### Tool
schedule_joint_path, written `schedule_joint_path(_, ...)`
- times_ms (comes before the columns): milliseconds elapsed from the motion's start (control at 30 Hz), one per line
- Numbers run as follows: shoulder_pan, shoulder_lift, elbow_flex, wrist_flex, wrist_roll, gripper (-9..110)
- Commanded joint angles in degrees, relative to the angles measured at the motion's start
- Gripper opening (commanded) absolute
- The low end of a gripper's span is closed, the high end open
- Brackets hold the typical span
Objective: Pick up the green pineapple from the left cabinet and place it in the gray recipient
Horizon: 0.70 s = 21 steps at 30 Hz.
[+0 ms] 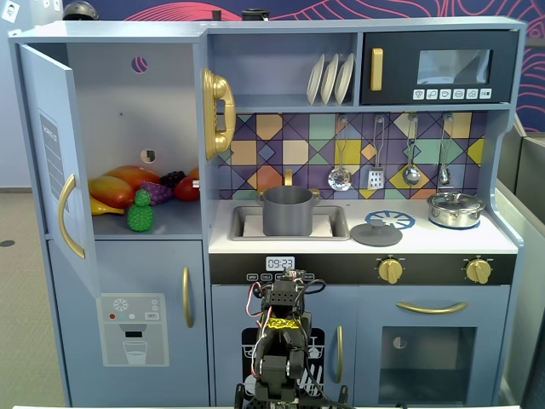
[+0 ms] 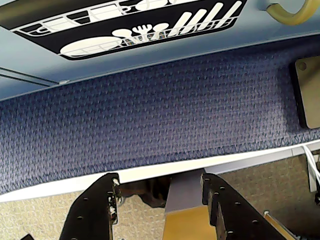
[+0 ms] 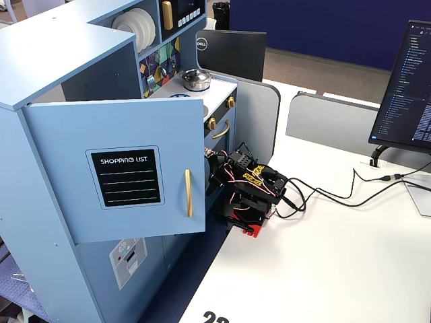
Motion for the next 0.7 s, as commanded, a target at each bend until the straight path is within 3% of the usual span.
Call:
schedule_joint_path(0, -0.7, -0.6, -0.1, 9.3, 4.2, 0)
schedule_joint_path(400, -2.1, -0.6, -0.1, 9.0, 4.9, 1)
schedule_joint_path(467, -5.1, -0.6, 0.0, 6.8, 8.3, 8)
schedule_joint_path(533, -10.7, -0.6, 0.0, 0.5, 10.6, 17)
schedule_joint_path(667, -30.8, -0.6, 0.0, -24.7, 15.5, 20)
